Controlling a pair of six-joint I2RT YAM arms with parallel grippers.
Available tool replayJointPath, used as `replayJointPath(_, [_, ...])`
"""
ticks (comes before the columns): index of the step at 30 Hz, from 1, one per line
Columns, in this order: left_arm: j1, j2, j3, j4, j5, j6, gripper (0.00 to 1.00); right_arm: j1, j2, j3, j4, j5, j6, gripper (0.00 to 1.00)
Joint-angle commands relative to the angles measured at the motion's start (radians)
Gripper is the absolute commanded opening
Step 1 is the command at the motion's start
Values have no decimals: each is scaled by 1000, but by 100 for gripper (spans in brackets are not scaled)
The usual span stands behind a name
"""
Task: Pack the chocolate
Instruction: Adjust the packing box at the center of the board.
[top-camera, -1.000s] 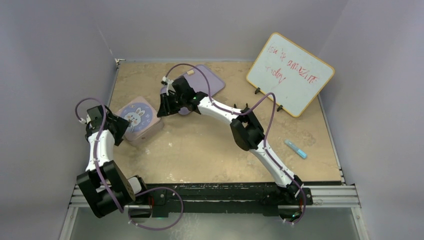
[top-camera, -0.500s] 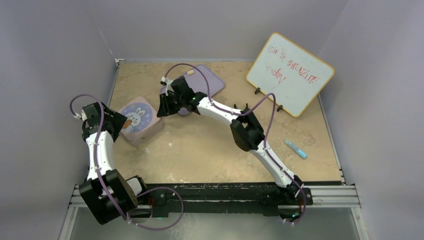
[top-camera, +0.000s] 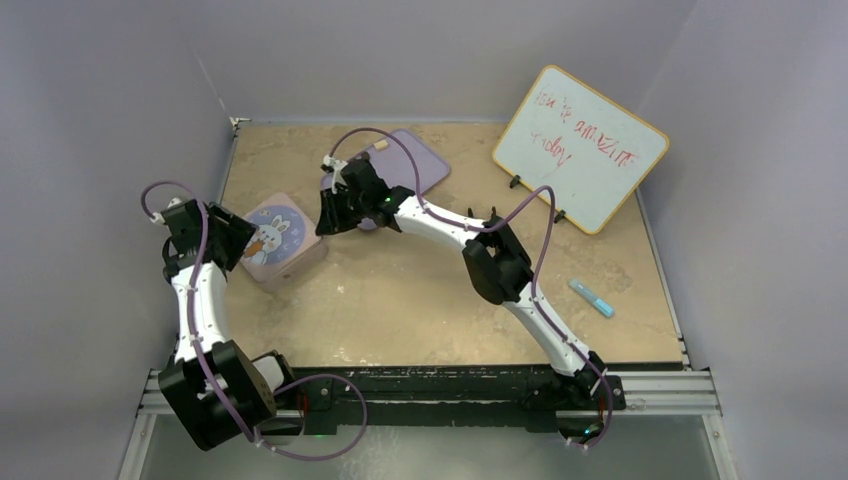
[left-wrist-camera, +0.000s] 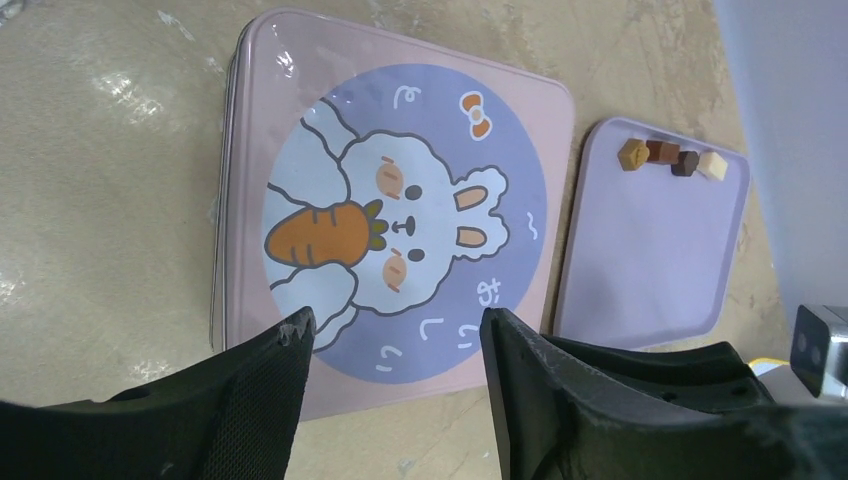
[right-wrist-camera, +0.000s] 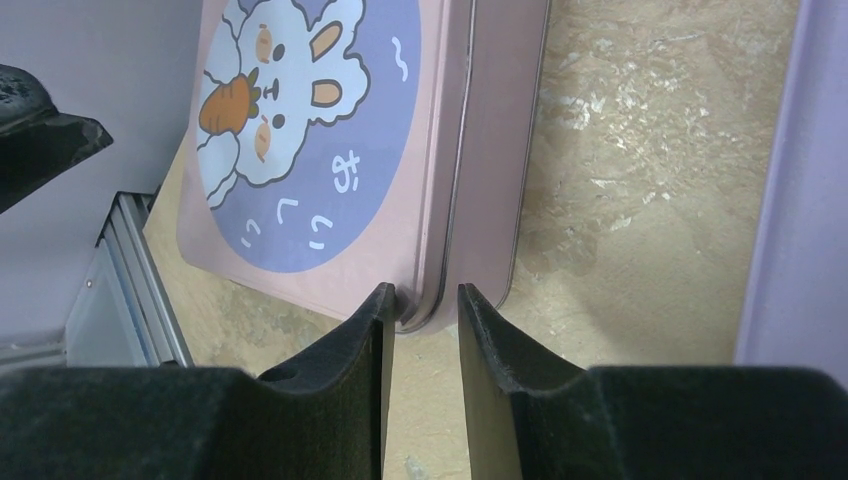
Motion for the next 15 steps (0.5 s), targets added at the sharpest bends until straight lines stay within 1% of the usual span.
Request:
replayJointPath(1, [2, 38, -37, 67, 35, 13, 60, 6, -47, -47, -66, 54, -23, 31])
replayJointPath(4, [2, 81, -38, 58, 28, 22, 60, 6, -37, -12, -88, 52, -22, 31])
replayJointPath(7, [1, 113, -50, 45, 11, 19, 60, 7, -51, -34, -92, 55, -17, 31])
replayJointPath(10, [2, 136, -48, 16, -65, 32, 62, 11, -58, -47, -86, 30, -5, 31])
replayJointPath(13, [2, 149, -25, -21, -89, 45, 63, 15, -72, -81, -42, -36, 13, 31])
replayJointPath(15, [2, 136, -23, -30, -115, 43, 64, 19, -90, -113, -15, -39, 18, 29])
